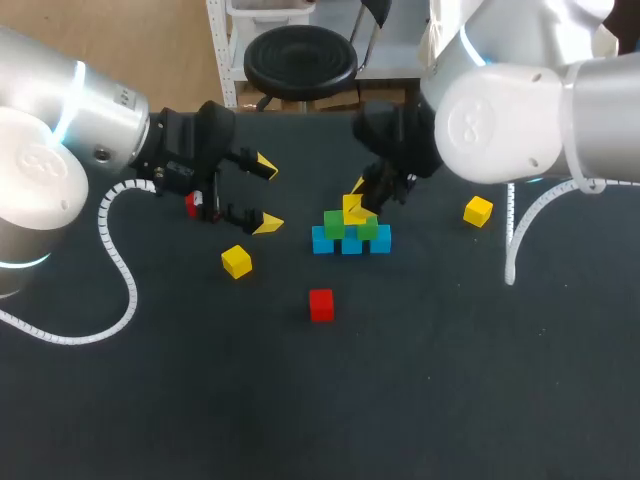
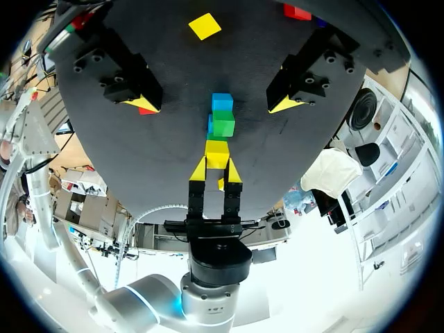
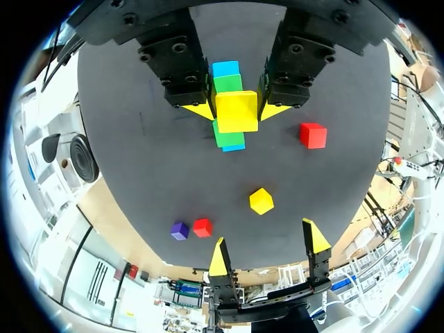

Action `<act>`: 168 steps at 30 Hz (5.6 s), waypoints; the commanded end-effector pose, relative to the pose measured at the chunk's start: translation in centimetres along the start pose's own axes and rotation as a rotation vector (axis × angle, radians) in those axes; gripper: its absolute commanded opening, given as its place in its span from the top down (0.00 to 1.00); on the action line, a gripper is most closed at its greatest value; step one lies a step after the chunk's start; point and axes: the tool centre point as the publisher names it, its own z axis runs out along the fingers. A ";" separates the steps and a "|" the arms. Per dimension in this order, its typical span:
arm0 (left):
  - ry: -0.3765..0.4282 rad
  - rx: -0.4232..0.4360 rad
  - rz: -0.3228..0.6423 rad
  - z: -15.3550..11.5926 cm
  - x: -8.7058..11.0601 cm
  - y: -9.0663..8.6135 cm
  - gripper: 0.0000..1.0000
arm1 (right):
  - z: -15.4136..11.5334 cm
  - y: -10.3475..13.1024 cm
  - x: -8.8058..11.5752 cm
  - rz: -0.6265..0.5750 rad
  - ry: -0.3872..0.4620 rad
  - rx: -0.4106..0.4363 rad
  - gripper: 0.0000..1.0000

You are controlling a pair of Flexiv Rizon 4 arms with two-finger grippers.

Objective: Place the blue cubes, place green cubes on the blue cubes, place the yellow cubes on the green cubes, then place the red cubes on the yellow cubes, and place purple cube on the red cubes.

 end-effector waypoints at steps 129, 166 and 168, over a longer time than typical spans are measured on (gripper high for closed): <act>-0.007 -0.002 0.003 0.0 0.2 -0.1 0.00 | -0.3 -1.4 0.3 -0.041 -0.002 0.024 0.00; -0.007 -0.002 0.003 0.0 0.2 -0.1 0.00 | -6.3 1.1 6.7 0.011 -0.040 0.107 0.00; -0.007 -0.002 0.003 0.0 0.2 -0.1 0.00 | -7.3 1.7 7.9 0.025 -0.069 0.140 0.00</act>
